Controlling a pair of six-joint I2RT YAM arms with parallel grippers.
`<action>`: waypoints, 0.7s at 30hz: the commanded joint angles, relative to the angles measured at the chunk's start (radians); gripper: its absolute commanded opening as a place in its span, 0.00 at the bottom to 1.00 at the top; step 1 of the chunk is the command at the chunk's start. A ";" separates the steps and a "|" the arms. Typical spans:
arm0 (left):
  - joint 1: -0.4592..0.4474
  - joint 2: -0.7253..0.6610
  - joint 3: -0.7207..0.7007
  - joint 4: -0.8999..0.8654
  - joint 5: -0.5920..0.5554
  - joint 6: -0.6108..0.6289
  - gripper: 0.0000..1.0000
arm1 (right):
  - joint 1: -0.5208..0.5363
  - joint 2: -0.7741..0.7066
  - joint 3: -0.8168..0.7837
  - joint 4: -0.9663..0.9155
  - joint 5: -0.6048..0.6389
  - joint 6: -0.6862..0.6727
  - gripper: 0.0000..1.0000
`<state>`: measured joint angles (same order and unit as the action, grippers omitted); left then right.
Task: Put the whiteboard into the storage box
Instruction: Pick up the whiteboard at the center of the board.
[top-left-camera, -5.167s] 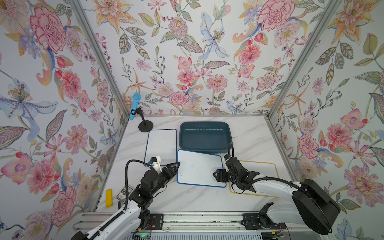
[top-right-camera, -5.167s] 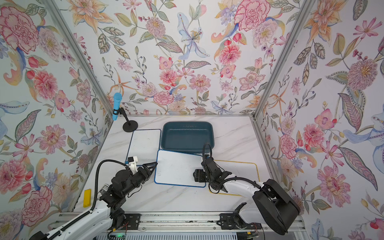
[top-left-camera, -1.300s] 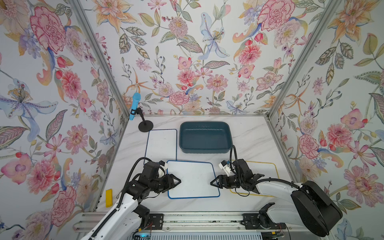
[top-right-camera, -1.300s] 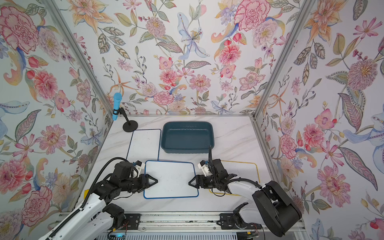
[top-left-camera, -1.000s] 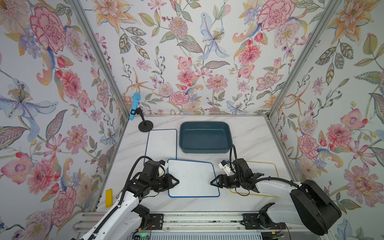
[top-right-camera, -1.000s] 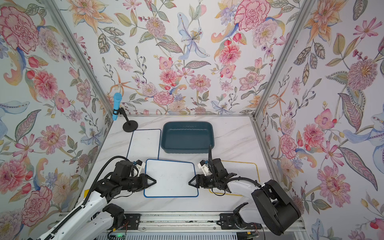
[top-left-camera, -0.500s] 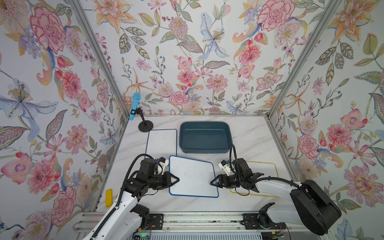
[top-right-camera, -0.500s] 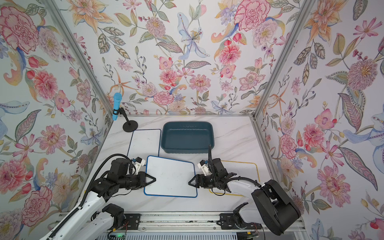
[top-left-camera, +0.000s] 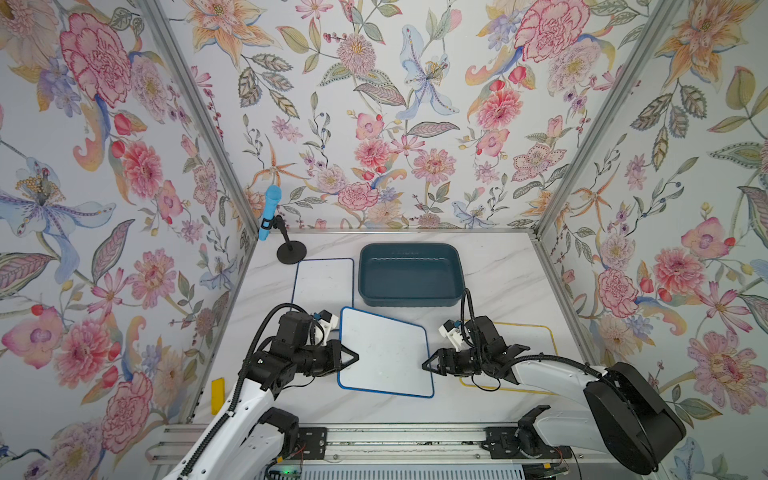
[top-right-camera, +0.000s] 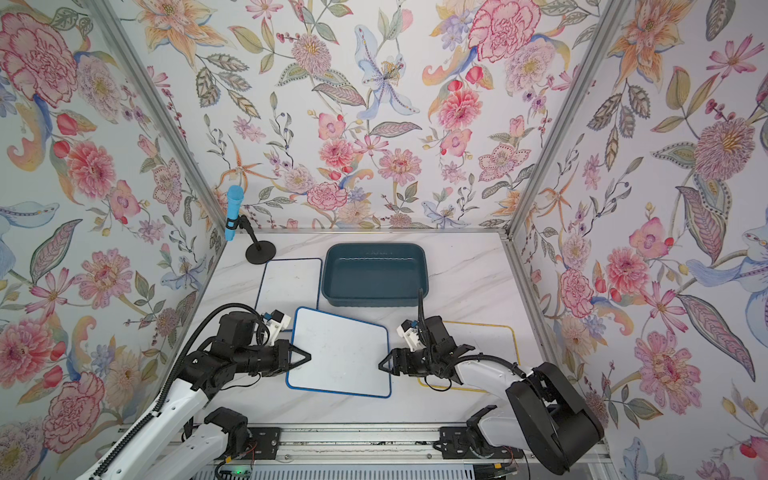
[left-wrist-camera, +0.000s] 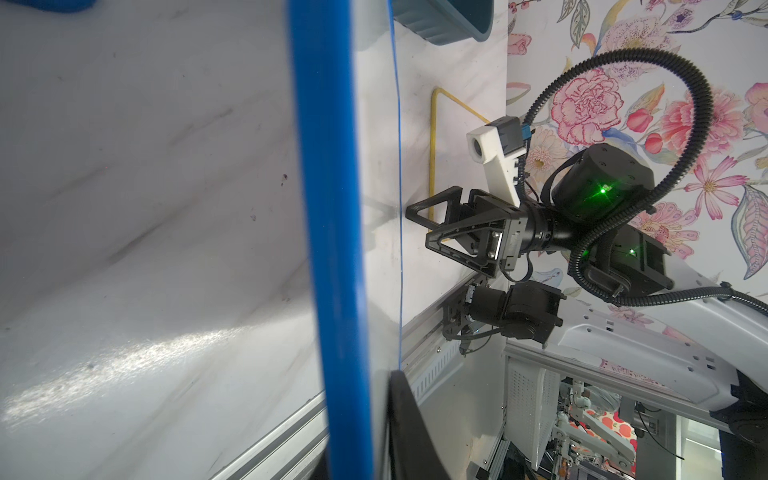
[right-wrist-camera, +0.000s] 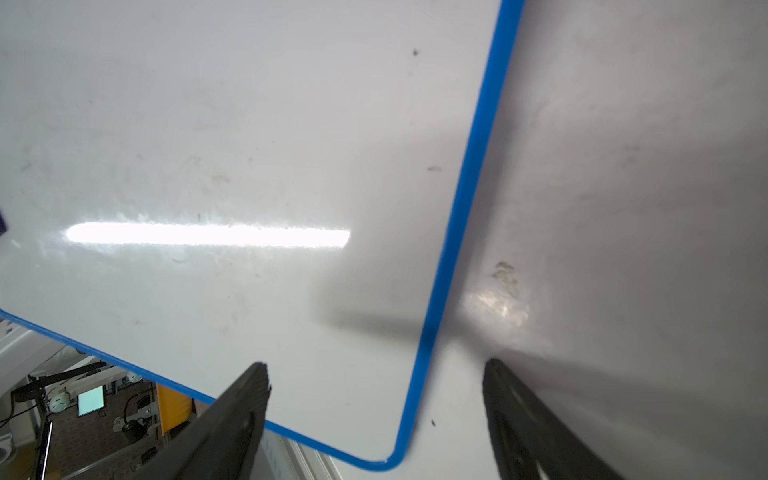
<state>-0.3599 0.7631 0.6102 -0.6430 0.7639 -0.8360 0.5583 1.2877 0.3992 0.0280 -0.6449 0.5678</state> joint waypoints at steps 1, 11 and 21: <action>0.003 0.014 0.082 -0.096 -0.120 0.076 0.00 | -0.012 -0.017 -0.004 -0.160 0.094 -0.014 0.84; 0.002 0.121 0.411 -0.191 -0.170 0.147 0.00 | -0.048 -0.157 0.085 -0.266 0.091 -0.032 0.84; 0.003 0.298 0.711 -0.157 -0.147 0.195 0.00 | -0.079 -0.199 0.237 -0.414 0.117 -0.095 0.84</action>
<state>-0.3599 1.0271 1.2366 -0.8703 0.5873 -0.6849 0.4973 1.1099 0.6029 -0.2993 -0.5556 0.5133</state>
